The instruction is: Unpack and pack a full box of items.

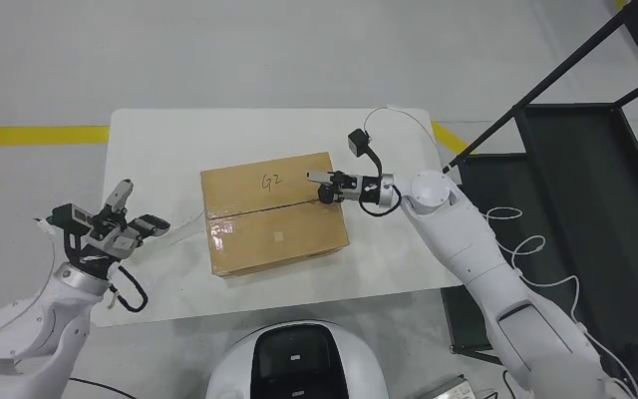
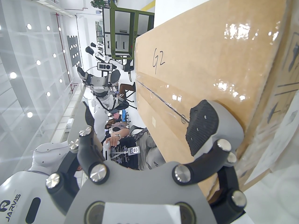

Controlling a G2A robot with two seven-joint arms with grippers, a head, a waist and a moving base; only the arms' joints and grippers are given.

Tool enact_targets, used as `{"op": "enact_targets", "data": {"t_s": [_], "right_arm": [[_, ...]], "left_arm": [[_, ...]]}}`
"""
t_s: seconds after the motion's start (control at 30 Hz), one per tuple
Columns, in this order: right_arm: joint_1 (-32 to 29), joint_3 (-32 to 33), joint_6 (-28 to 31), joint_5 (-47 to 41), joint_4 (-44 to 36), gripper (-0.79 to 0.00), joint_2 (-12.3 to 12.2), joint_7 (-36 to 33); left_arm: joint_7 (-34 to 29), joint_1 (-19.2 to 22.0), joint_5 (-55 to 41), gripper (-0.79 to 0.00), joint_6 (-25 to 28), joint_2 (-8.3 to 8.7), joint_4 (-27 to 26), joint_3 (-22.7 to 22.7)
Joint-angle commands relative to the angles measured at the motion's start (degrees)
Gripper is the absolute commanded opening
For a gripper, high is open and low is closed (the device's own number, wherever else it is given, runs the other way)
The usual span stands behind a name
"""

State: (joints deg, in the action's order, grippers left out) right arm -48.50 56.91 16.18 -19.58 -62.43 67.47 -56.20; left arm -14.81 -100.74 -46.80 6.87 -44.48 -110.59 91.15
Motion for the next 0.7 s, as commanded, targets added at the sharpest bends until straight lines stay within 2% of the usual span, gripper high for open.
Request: {"op": "enact_targets", "data": {"t_s": [0.0, 0.17, 0.33, 0.67], "right_arm": [[0.0, 0.0, 0.0, 0.0, 0.0, 0.0, 0.0, 0.0], [0.0, 0.0, 0.0, 0.0, 0.0, 0.0, 0.0, 0.0], [0.0, 0.0, 0.0, 0.0, 0.0, 0.0, 0.0, 0.0], [0.0, 0.0, 0.0, 0.0, 0.0, 0.0, 0.0, 0.0]], "left_arm": [[6.0, -3.1, 0.4, 0.0, -0.6, -0.32, -2.8, 0.7], [13.4, -8.3, -1.7, 0.0, -0.5, -1.41, -6.2, -0.2], [19.4, -9.8, -2.3, 0.0, 1.1, -2.52, -7.4, -2.2], [20.4, -9.8, -2.2, 0.0, 2.4, -2.92, -7.1, -3.0]]}}
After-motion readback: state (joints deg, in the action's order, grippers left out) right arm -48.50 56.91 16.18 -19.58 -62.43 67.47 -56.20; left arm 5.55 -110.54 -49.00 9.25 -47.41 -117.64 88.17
